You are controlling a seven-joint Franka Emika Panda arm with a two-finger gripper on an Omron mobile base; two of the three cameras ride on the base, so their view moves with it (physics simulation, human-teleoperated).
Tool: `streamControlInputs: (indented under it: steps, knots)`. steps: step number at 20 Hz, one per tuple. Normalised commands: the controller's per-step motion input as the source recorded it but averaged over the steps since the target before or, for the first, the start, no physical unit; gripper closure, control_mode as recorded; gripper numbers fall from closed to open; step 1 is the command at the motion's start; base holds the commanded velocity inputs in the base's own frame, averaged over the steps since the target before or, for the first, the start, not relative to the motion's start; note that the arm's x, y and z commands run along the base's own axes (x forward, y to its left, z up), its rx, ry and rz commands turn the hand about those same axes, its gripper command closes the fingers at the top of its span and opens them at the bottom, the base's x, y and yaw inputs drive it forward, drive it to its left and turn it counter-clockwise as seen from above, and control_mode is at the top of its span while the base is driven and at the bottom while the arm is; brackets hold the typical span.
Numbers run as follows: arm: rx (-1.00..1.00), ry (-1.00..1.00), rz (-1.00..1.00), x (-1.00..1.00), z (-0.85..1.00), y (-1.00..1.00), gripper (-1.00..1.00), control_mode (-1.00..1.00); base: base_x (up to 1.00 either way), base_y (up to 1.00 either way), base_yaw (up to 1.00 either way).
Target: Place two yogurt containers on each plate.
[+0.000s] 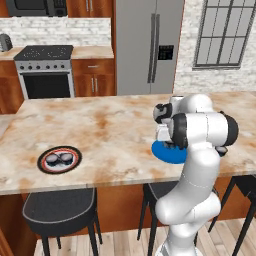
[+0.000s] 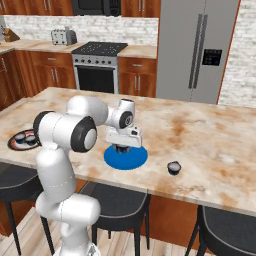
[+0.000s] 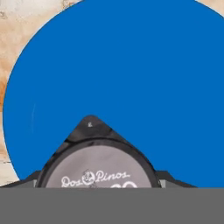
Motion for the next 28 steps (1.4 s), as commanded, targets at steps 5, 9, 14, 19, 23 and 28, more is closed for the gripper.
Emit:
streamControlInputs:
  steps: [5,9,14,19,23,28]
  knots:
    - [0.0,-0.05,0.03,-0.19,-0.1,0.15,1.0,-1.0,0.0,0.0,0.0]
    - [0.06,-0.21,0.01,0.0,-0.31,0.24,1.0,-1.0,0.0,0.0,0.0]
    - [0.01,-0.09,0.0,0.0,-0.07,0.05,1.0,-1.0,0.0,0.0,0.0]
    - [0.0,0.0,0.0,0.0,0.0,0.0,-1.0,-1.0,0.0,0.0,0.0]
    - [0.0,0.0,0.0,0.02,0.0,0.0,-1.0,-1.0,0.0,0.0,0.0]
    - [0.0,0.0,0.0,0.07,0.08,0.0,-1.0,-1.0,0.0,0.0,0.0]
